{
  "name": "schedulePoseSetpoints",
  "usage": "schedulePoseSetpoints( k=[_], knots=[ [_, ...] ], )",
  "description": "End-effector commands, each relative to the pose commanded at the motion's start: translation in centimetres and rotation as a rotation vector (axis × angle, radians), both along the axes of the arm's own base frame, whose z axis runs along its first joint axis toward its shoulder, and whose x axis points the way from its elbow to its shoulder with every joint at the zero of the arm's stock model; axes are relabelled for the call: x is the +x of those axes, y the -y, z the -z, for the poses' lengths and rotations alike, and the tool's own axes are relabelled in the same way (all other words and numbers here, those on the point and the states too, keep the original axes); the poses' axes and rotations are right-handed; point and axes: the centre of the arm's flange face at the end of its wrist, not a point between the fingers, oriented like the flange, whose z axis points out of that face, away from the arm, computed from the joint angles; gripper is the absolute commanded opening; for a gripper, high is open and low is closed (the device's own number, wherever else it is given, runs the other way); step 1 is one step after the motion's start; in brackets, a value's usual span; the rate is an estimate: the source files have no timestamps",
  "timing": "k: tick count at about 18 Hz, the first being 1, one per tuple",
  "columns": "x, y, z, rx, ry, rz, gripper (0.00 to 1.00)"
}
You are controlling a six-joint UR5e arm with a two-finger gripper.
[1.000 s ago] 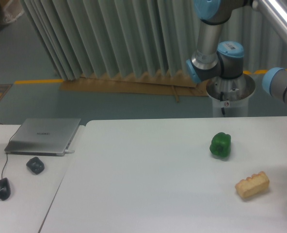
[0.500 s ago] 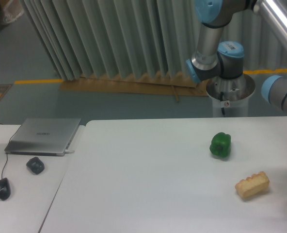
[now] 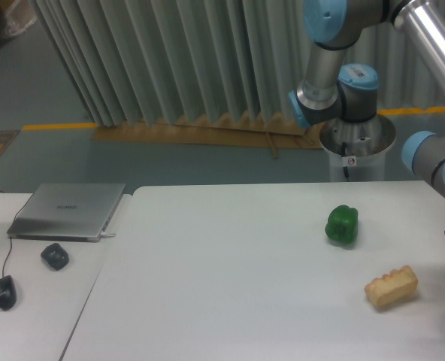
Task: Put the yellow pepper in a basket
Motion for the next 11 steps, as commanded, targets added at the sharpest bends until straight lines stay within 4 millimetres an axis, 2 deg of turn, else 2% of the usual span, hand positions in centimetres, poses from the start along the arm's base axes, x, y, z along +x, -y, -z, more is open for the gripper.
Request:
schedulePoseSetpoints(
  k=[2,11],
  knots=[
    [-0.5,-0.3,-0.4,0.019,-0.028,0.0,1.0],
    [-0.7,0.1,1.0,-0.043,-0.041,-0.006,1.0]
  ],
)
